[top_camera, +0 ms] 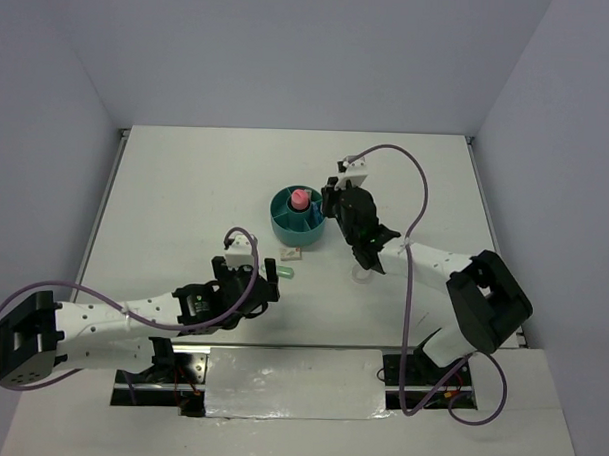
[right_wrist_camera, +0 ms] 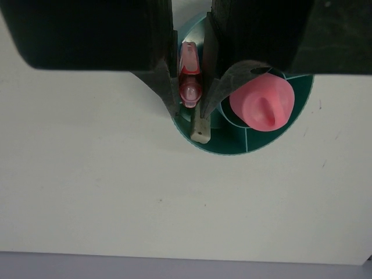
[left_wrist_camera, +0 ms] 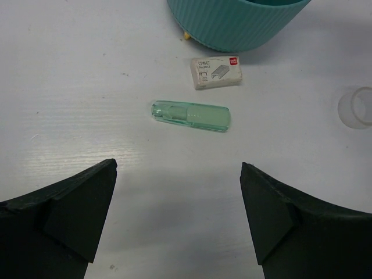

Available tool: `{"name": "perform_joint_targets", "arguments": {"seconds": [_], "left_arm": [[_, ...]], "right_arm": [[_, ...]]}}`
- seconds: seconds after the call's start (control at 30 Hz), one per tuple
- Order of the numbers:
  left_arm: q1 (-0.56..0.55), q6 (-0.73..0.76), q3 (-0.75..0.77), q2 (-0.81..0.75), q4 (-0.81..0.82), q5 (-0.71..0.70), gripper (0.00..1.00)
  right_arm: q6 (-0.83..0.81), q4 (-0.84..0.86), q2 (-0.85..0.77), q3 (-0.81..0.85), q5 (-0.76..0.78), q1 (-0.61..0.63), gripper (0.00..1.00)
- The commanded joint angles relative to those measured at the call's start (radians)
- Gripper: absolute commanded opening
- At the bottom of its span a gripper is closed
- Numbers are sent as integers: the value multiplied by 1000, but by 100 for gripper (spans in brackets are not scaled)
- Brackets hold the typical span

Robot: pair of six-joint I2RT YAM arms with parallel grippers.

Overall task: Sort the stationery into containers
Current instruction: Place the pen in the storage box.

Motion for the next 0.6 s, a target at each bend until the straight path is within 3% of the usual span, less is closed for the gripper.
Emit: {"name": "perform_joint_targets", "arguments": {"seconds": [0.0,0.43,0.57], "left_arm": [[11,31,-12,-20,55,14,99],[54,45,-41,-57,58,42,99],[69,54,-46,-66,62,57,99]], "right_arm": [[20,74,16,59,-8,-4,1],[87,84,56,40,-23,-1,16],[91,90,54,33,-28,8,33]]}}
